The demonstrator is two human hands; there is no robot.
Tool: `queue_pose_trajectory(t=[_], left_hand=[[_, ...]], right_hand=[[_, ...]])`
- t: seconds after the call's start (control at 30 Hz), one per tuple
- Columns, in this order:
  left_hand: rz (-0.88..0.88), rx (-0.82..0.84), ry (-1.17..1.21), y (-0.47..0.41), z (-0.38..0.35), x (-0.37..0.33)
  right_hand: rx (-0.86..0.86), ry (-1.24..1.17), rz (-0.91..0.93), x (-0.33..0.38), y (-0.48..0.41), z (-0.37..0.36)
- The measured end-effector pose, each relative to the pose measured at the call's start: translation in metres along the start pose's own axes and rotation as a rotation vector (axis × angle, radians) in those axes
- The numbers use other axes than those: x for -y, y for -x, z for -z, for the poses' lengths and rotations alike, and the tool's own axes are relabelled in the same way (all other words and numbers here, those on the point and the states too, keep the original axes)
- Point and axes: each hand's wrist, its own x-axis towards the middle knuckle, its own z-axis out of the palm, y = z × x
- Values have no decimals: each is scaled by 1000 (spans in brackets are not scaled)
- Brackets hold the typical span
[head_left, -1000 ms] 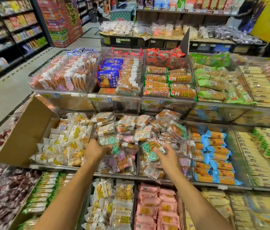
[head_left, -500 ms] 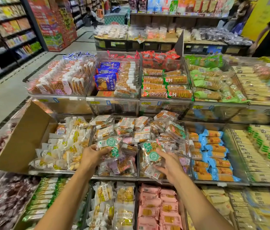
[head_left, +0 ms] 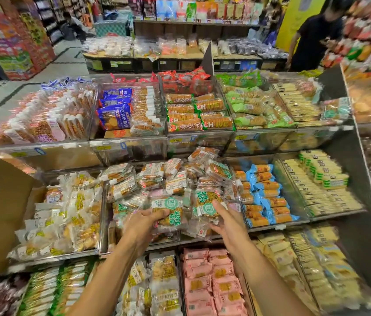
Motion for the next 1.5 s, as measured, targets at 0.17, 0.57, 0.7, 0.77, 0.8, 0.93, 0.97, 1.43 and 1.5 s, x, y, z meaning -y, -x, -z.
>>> queue_pose_trajectory(t=[0.17,0.57,0.7,0.77,0.8,0.93,0.97,1.43,1.5], left_hand=[[31,111,-76,-4,-51,7],[-32,332,-281,29,-250,56],[34,446,-282,45,-314,84],[38,500,-303,57,-346,100],[41,523,-321,63,-362,107],[74,596,-431,79,-418,141],[78,606,-438,82,-433,149],[11,932,-733,80,-615,220],[33,965,-755,71,-642,233]], right_hand=[[-125,-73,42,9,24,48],[-364,-250,153,42,113,234],[-441,-292,180,49,153,295],[-482,-305,183,48,167,329],[-513,-299,201,49,176,344],[-600,-318,227,55,212,396],[-609,-320,237,56,221,408],[-919,-448,251,57,246,549],[-964,-457,247,58,244,566]])
